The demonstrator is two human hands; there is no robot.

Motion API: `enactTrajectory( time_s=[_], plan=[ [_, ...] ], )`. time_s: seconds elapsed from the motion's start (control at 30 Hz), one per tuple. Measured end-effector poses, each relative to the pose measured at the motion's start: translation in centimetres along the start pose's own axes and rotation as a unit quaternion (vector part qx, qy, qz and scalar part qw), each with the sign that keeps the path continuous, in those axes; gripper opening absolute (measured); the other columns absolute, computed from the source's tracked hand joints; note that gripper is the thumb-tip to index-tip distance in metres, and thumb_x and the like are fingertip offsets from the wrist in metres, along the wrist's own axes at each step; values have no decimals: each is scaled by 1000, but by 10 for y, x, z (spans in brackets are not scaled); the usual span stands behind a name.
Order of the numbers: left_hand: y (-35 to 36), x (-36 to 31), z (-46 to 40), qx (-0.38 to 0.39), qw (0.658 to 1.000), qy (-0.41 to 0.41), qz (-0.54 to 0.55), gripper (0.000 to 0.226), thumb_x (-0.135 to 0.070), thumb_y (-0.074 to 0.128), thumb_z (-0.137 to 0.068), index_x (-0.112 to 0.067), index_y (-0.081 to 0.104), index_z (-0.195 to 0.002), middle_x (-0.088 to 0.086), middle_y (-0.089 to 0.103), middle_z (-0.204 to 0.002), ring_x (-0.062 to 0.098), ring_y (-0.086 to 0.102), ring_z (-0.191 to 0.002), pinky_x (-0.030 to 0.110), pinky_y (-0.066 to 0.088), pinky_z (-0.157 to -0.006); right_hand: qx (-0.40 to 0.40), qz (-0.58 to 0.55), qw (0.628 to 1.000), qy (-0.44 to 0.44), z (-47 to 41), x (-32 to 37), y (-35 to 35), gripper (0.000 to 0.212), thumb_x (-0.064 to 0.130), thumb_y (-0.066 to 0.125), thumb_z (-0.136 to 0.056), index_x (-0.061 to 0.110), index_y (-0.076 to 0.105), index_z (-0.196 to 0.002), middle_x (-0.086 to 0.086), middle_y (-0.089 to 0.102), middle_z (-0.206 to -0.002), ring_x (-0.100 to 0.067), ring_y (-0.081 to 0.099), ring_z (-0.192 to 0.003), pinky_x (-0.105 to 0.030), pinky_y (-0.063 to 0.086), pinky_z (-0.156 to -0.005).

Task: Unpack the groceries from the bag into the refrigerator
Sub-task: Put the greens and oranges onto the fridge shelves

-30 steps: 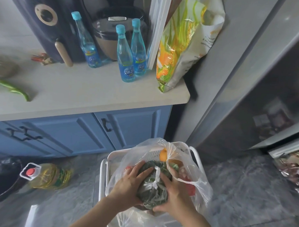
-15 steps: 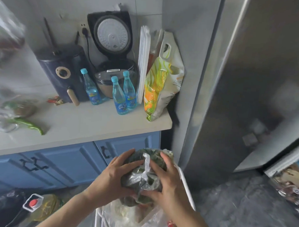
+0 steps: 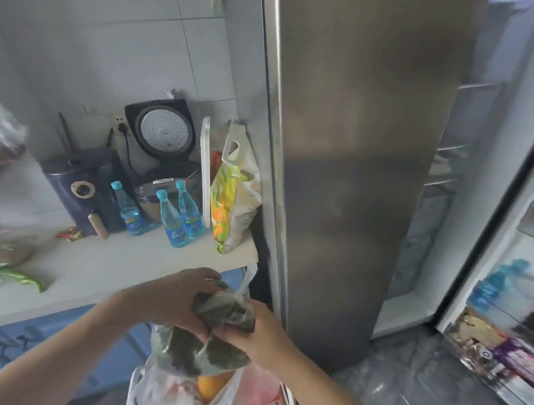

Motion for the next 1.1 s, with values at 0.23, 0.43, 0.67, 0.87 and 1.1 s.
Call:
enactTrajectory(
  time_s=[0.23,0.43,0.67,0.87,1.1],
  plan=[
    [-87,-32,33,100,990,-65,-70,92,-87,66,-28,-33,65,-102,-11,60,-116,13,59,-104,39,50,-92,74,-180,981,28,20,58,-7,45,42,80,-71,18,70,-108,-3,73,-105,-19,68,-100,-41,52,-94],
    [-135,-123,4,-4,995,23,-93,72,-60,79,-55,-34,62,-120,-18,47,-128,7,45,-118,21,37,-97,-45,-74,992,-96,44,88,-96,46,49,78,-69,25,67,-108,4,72,-103,-12,68,-97,-40,54,-89],
    [-114,-237,-117,-225,950,215,-7,81,-46,85,-58,-35,54,-131,-12,31,-145,6,32,-132,21,25,-110,-315,250,905,-136,88,58,-266,63,63,67,-69,29,57,-121,5,34,-147,-11,40,-132,-34,41,-104],
    [-100,-321,-214,-302,892,323,91,81,-57,80,-60,-29,55,-133,0,25,-153,12,26,-141,35,30,-113,-423,408,802,-104,114,29,-380,51,38,68,-82,38,49,-130,1,17,-158,-29,47,-128,-40,52,-92],
    [-111,-378,-317,-327,859,358,166,72,-67,70,-67,-39,54,-130,-7,30,-150,10,31,-137,35,36,-111,-474,471,737,-106,96,18,-478,42,48,38,-88,30,65,-114,-1,32,-153,-38,46,-126,-49,53,-89]
  ],
)
Point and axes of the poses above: each hand's wrist, its own z-axis away from the middle knuckle, its own y-axis out of the palm, x = y × z, the point moved 1 cm from there along -z, towards the middle knuckle
